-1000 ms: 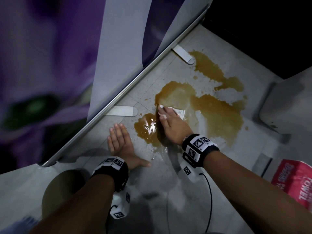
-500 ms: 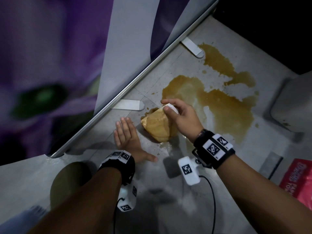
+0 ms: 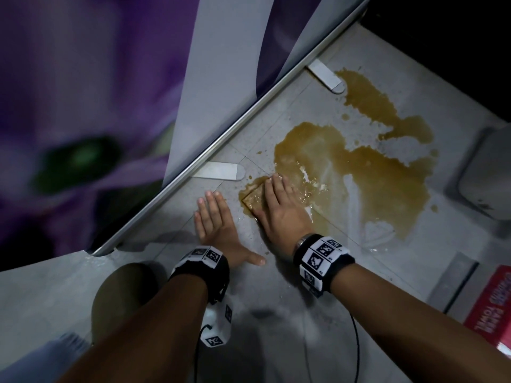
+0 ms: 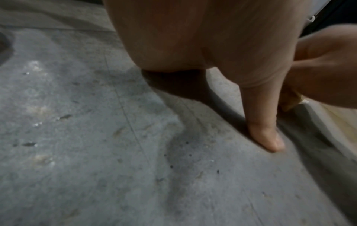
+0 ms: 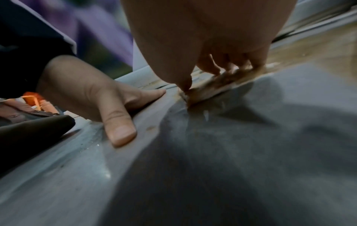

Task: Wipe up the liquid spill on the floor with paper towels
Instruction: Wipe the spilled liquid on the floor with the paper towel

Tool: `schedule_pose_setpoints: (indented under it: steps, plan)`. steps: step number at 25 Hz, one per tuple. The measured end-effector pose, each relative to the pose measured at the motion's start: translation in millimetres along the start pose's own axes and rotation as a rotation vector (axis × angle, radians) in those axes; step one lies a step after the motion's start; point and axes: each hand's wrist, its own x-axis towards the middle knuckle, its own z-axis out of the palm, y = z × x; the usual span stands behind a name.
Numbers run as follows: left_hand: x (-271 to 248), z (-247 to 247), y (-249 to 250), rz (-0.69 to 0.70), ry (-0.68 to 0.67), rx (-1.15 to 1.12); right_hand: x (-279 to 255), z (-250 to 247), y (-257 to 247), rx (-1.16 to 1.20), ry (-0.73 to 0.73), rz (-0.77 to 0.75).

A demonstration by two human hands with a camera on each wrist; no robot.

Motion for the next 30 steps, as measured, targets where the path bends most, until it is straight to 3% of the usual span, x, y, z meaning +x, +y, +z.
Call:
schedule_pose_setpoints:
  steps: [8,14,17,19,22,23,27,30]
  plan:
    - [0,3,1,-0.005,0.015,-0.001,0,14,9,0.018,-0.006,-0.033]
    - [1,4,2,-0.019,0.026,0.007,-15,4,18,0.022,0.161,-0.162]
    - [0,2,2,-0.005,0.003,-0.005,-17,-16,18,-0.052,0.192,-0.129]
    - [-1,2,1,0.003,-0.002,-0.009,-12,-30,17,0.096,0.167,-0.092]
    - [-2,1,2,-0.001,0.002,-0.007,10,-47,13,0.641,0.037,0.032]
    - [-2,1,2,-0.001,0.002,-0.007,18,-49,14,0.693,0.033,0.059]
    - [-3,-1,2,0.012,0.001,-0.013,35,-46,30,0.262,0.232,0.106]
    - [-2,-1,2,0.002,-0.012,-0.007,23,-39,30,0.186,0.332,0.026]
